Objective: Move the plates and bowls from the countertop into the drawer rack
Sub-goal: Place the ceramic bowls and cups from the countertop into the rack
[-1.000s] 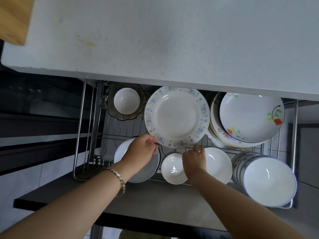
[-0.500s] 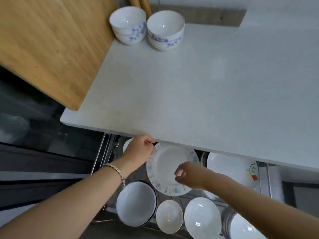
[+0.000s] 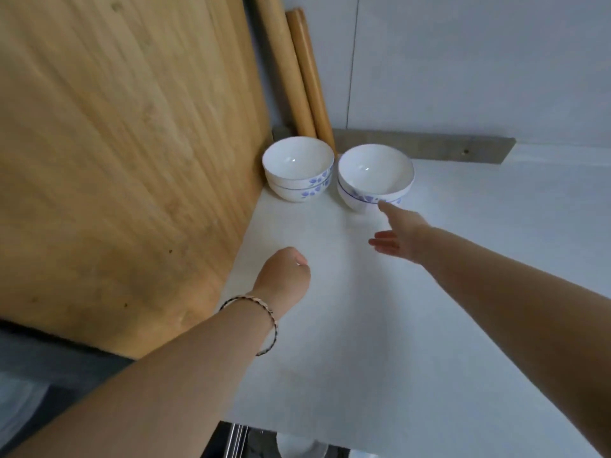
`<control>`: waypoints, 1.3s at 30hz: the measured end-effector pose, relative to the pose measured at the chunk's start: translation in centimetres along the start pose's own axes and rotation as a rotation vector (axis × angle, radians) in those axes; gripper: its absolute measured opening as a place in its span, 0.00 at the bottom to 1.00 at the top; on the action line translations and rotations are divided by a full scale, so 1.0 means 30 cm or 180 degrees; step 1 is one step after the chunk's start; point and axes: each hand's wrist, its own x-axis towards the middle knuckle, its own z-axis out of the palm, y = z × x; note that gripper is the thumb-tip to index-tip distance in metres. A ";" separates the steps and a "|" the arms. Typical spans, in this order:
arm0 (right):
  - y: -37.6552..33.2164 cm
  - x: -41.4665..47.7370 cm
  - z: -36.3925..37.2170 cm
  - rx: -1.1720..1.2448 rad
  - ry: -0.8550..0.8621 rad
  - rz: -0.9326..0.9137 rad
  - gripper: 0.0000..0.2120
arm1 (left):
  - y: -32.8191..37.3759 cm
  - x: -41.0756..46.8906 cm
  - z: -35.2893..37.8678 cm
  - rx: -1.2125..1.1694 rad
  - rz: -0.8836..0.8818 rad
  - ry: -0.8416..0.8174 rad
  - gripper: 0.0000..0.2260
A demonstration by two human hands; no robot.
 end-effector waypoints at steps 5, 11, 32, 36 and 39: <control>-0.075 0.173 0.039 0.0837 0.0308 -0.0116 0.24 | -0.048 0.103 0.013 -0.0262 -0.0074 -0.0068 0.08; -0.049 0.190 0.069 0.1258 0.0207 -0.0266 0.17 | -0.102 0.105 0.033 -0.0293 -0.0047 -0.0265 0.08; 0.647 -0.702 -0.746 -0.0618 -0.0744 0.0222 0.10 | 0.044 -0.788 0.413 -0.1268 -0.0730 -0.1649 0.23; 0.819 -0.772 -0.889 -0.1212 -0.0539 0.0388 0.09 | -0.057 -0.976 0.599 -0.1119 -0.0910 -0.1716 0.26; 0.973 -0.756 -0.952 -0.2033 -0.0475 0.0129 0.15 | -0.148 -1.067 0.731 -0.0844 -0.0953 -0.1873 0.28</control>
